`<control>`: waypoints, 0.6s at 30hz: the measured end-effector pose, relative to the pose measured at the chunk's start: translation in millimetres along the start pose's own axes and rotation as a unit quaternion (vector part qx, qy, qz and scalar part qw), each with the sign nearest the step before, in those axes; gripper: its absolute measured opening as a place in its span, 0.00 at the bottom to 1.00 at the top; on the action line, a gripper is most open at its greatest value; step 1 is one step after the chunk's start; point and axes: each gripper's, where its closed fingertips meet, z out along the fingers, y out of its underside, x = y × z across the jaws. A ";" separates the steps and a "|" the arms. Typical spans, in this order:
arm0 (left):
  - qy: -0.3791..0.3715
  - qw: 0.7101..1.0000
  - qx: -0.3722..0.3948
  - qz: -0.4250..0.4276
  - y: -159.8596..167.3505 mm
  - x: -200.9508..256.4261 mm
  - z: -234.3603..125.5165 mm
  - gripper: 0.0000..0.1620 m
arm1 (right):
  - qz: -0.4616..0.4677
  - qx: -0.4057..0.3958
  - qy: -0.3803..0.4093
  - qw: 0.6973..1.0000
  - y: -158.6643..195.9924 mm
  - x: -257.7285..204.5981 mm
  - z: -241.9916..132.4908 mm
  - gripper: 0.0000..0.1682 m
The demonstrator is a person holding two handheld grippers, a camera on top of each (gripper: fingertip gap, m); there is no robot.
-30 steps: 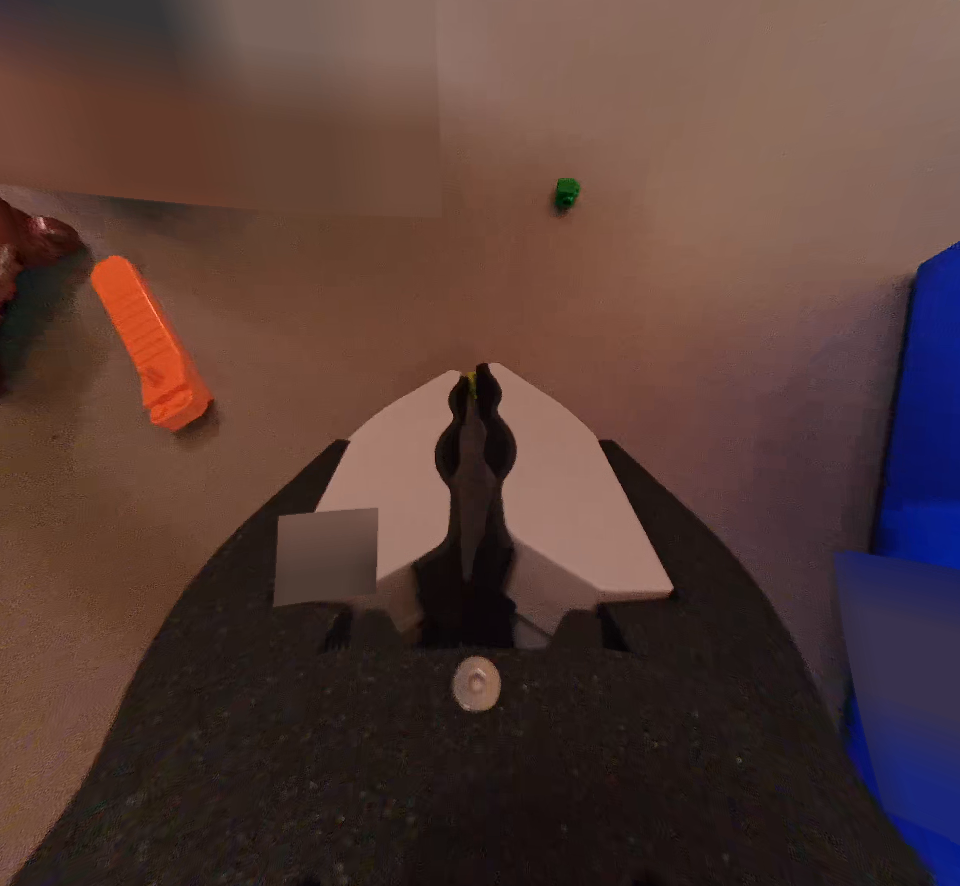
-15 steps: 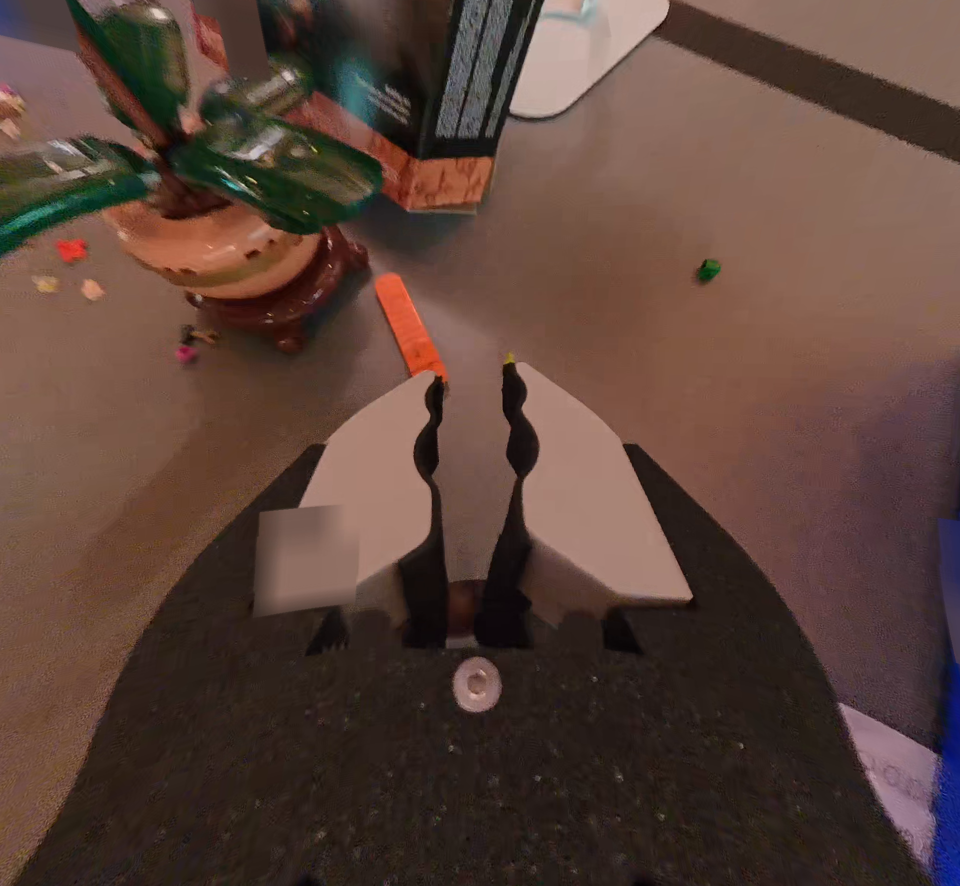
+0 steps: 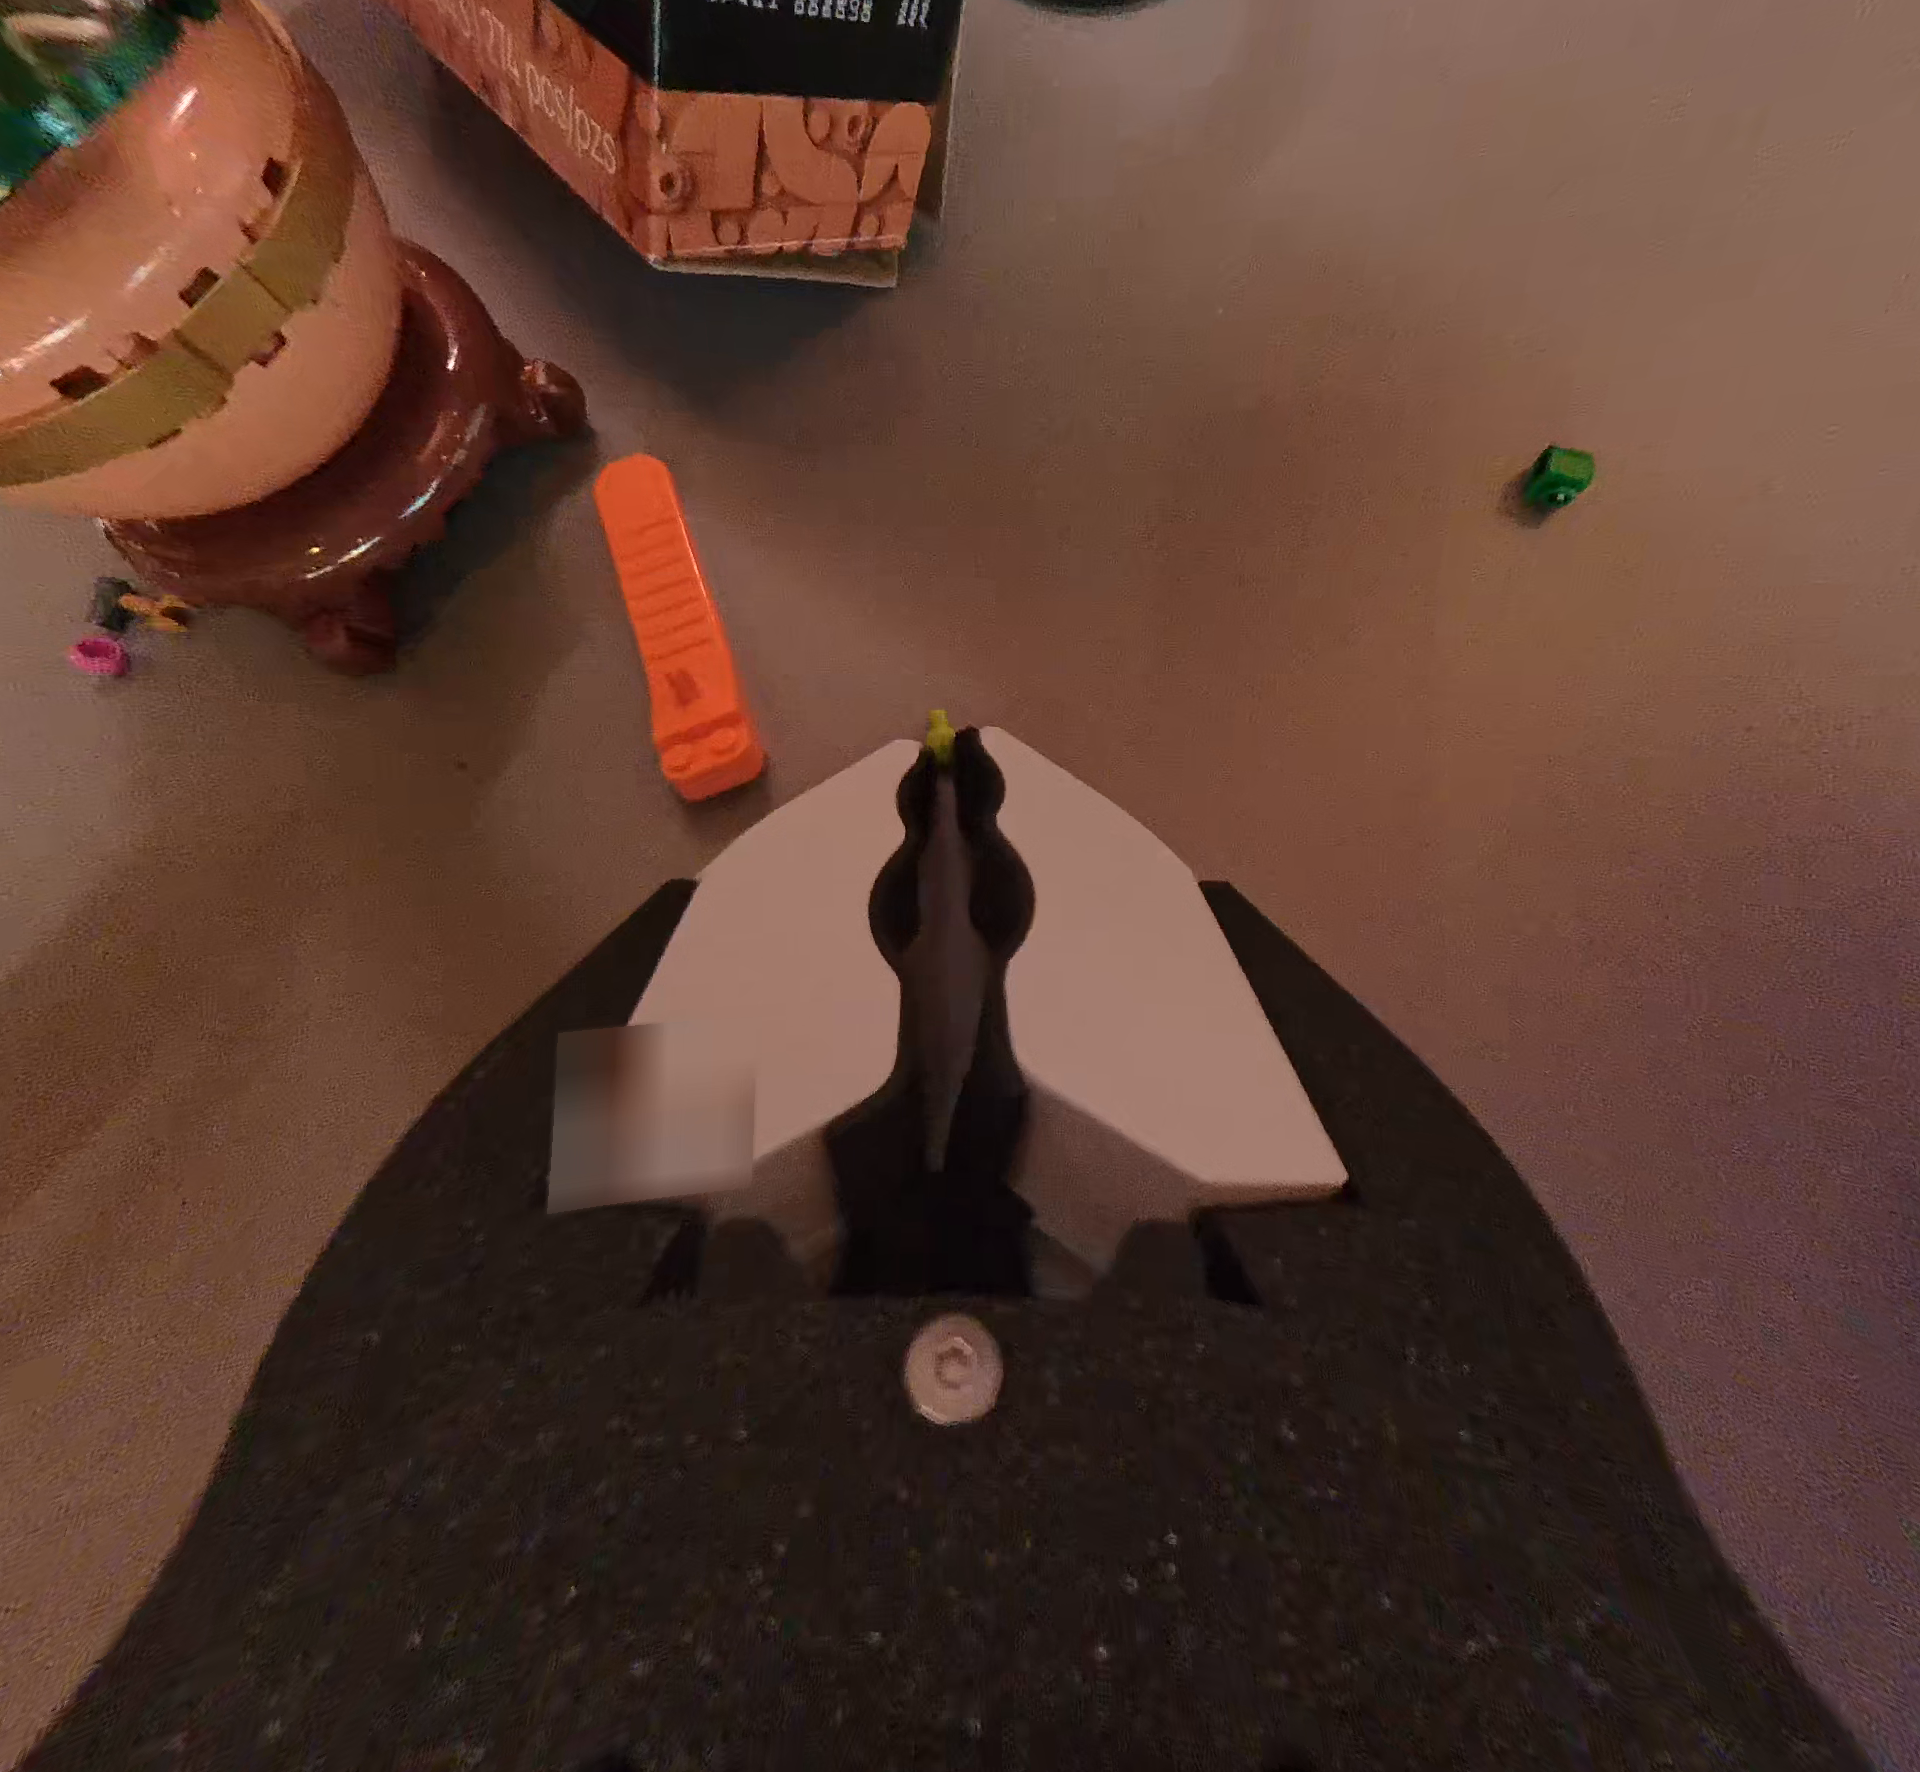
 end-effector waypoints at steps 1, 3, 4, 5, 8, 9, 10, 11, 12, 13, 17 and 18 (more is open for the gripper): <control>0.000 1.000 0.000 0.000 0.0 0.1 0.0 0.07 | -0.001 -0.001 0.000 1.000 -0.2 0.0 -0.2 0.02; -0.001 1.000 0.000 0.001 0.2 0.1 0.1 0.07 | -0.005 -0.004 0.000 1.000 -0.2 -0.1 0.0 0.02; -0.001 1.000 0.000 0.002 0.2 0.2 -0.1 0.07 | -0.007 -0.004 0.000 1.000 -0.3 -0.2 -0.1 0.02; -0.001 1.000 0.000 0.002 0.2 0.0 -0.1 0.07 | -0.008 -0.004 0.001 1.000 -0.3 -0.7 -0.3 0.02; -0.001 1.000 0.000 0.002 0.1 -0.3 0.3 0.07 | -0.002 0.005 -0.003 1.000 -0.8 -2.4 -3.2 0.02; -0.001 1.000 0.000 0.002 0.1 -0.2 0.1 0.07 | 0.002 0.014 -0.006 1.000 -2.5 -3.3 -6.6 0.02; -0.001 1.000 0.000 0.002 0.3 0.2 -0.2 0.07 | 0.005 0.021 -0.011 1.000 -4.2 -5.6 -10.5 0.02; -0.001 1.000 0.000 0.001 0.2 0.2 -0.4 0.07 | 0.008 0.028 -0.013 0.999 -5.7 -7.9 -15.0 0.02; 0.000 1.000 0.000 0.001 0.3 0.2 -0.8 0.07 | 0.013 0.035 -0.015 0.999 -7.4 -10.4 -21.0 0.02; 0.000 1.000 0.000 0.001 0.3 0.2 -1.0 0.07 | 0.017 0.046 -0.021 0.999 -9.2 -16.1 -27.7 0.02; -0.001 1.000 0.000 0.000 0.3 0.0 -0.1 0.07 | 0.046 0.139 -0.114 0.983 -31.4 -82.0 -68.6 0.02; -0.001 1.000 -0.001 -0.001 0.3 0.0 -0.1 0.07 | 0.041 0.168 -0.142 0.975 -39.6 -108.8 -80.3 0.02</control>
